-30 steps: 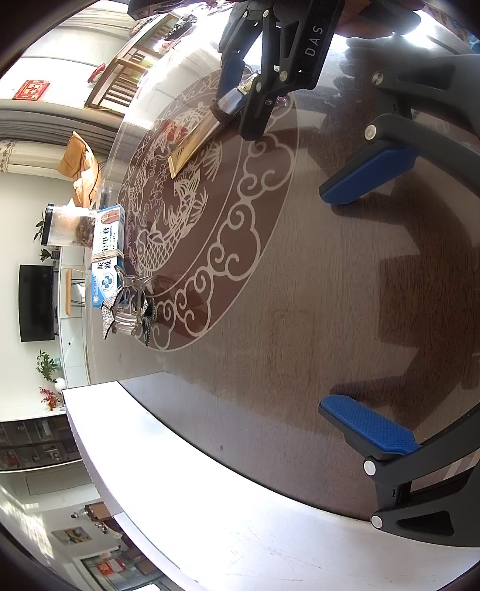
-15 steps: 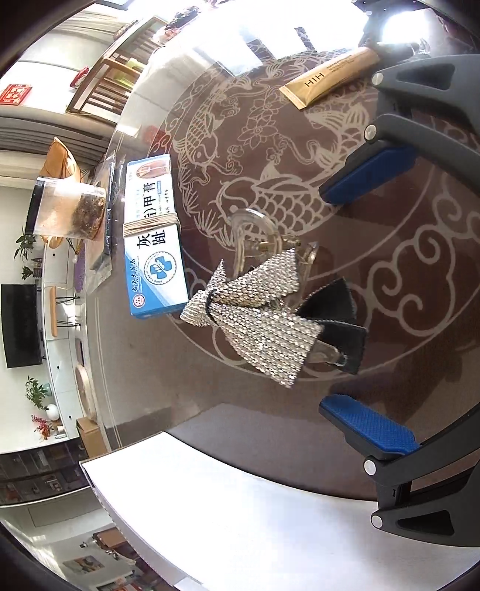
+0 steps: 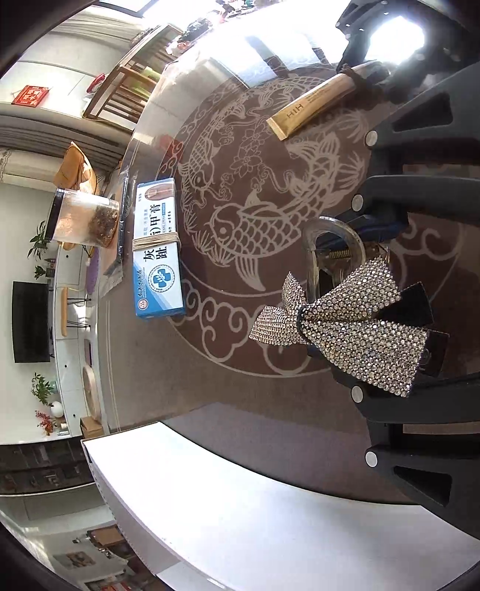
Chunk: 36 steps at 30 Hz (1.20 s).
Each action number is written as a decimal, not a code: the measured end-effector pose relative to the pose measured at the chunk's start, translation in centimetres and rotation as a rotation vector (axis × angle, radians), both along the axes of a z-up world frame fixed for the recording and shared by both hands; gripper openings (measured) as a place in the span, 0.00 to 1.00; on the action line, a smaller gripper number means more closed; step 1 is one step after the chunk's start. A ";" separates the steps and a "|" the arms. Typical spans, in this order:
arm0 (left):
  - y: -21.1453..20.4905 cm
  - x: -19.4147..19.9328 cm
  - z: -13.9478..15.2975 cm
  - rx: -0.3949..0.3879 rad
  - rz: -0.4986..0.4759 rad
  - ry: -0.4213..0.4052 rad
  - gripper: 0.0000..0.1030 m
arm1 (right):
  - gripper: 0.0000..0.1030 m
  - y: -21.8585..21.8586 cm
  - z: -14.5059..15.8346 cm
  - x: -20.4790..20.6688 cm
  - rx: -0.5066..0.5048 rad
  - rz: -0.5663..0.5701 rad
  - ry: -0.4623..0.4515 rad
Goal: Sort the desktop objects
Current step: 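Grasp the rhinestone bow clip with the left gripper while the right gripper lifts the tube, then carry the bow clip and gold-capped tube over the cardboard tray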
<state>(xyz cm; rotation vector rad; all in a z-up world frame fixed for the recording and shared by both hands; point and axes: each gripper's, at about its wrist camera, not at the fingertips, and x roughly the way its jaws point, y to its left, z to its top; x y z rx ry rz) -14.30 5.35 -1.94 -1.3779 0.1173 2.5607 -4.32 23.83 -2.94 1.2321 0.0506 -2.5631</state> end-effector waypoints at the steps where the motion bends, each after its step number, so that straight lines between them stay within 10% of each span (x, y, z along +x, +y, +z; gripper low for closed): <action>1: -0.1 1.6 0.0 -0.011 -0.010 0.003 0.47 | 0.46 0.3 0.0 -0.1 -0.014 -0.009 -0.002; 9: -1.7 9.8 1.8 -0.019 -0.029 0.015 0.47 | 0.28 -0.4 0.6 -0.9 0.111 0.050 -0.052; 20: -7.9 12.6 11.3 0.114 0.058 0.143 0.47 | 0.28 0.3 8.3 -0.9 -0.281 0.030 -0.106; 28: -18.8 11.5 16.4 0.065 0.257 0.216 0.47 | 0.28 -12.6 16.2 -2.3 -0.424 0.253 0.001; 36: -29.9 10.1 11.0 -0.033 0.499 0.070 0.47 | 0.28 -30.3 13.8 -2.2 -0.379 0.480 -0.044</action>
